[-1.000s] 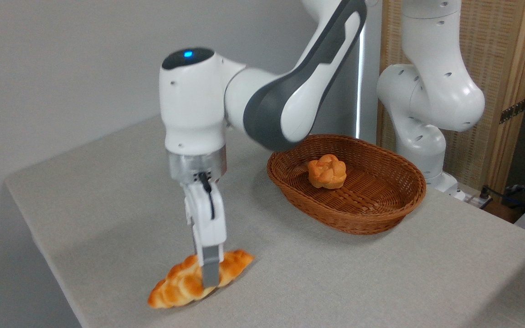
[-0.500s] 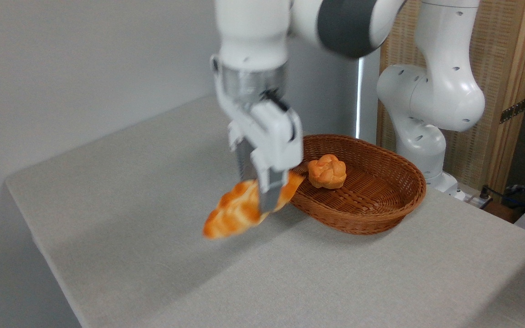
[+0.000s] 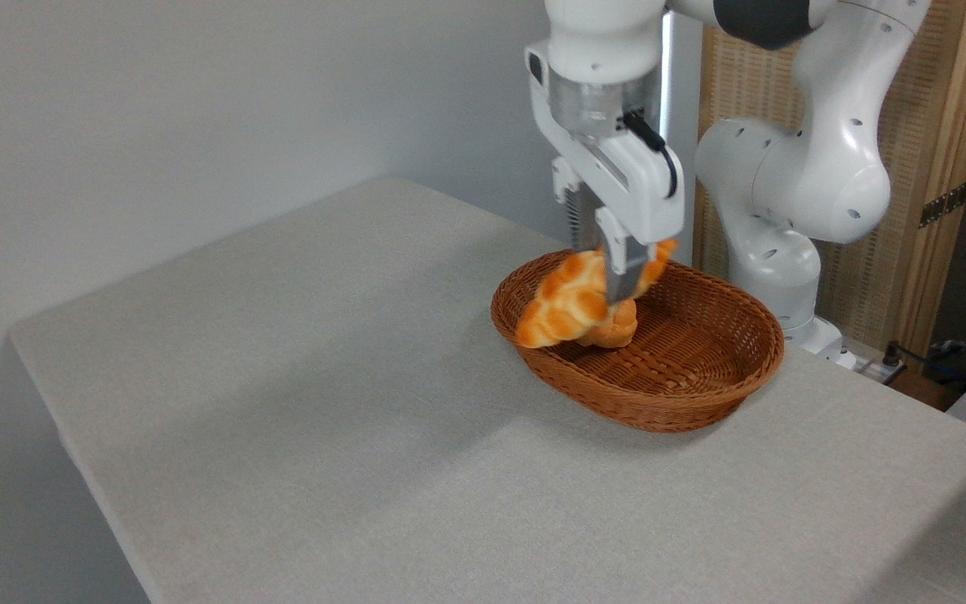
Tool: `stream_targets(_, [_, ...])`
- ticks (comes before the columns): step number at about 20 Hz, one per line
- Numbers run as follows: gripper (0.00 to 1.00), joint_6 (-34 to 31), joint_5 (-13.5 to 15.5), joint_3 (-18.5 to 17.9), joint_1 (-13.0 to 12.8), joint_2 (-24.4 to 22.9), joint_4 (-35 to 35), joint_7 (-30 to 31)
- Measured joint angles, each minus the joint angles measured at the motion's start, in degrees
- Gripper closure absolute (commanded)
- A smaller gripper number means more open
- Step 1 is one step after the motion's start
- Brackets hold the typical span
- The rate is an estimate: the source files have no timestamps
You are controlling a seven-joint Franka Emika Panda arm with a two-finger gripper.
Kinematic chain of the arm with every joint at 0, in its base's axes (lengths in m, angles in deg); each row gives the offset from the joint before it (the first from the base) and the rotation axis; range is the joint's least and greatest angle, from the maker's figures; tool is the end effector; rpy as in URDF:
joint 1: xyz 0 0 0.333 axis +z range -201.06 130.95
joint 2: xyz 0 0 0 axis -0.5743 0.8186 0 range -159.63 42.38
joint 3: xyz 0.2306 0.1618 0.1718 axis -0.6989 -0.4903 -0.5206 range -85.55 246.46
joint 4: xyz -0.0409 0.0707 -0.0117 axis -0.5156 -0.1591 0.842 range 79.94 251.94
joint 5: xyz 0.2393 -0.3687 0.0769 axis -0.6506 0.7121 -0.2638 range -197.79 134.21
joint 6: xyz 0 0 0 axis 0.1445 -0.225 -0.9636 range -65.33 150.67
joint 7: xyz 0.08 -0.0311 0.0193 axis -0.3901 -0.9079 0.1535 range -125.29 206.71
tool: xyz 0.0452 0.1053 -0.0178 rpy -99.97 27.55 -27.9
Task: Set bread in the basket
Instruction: 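Lift the braided loaf and carry it over the wicker basket, then lower the loaf into the basket beside the orange bun and release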
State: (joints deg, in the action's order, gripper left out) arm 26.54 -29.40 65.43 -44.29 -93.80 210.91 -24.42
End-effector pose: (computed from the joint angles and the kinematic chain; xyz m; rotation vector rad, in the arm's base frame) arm 0.3937 0.0452 0.5210 2.4677 -1.4973 -0.0512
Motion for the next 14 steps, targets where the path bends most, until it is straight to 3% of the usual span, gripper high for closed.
stream_targets(2, [0.44, -2.79, -4.37, -2.56, -3.06, -2.06, 2.64, 0.0])
stream_targets(5, [0.32, -5.14, -8.87, -5.17, -5.62, -2.74, 3.61, -0.07])
stream_targets(6, [0.21, -5.17, -9.27, -5.36, -5.81, -2.7, 3.76, -0.12])
stream_targets(10, [0.01, -5.17, -11.09, -5.41, -6.08, -2.08, 3.97, -0.13])
stream_targets(14, [0.0, -5.16, -11.93, -5.41, -6.12, -1.58, 3.97, -0.14])
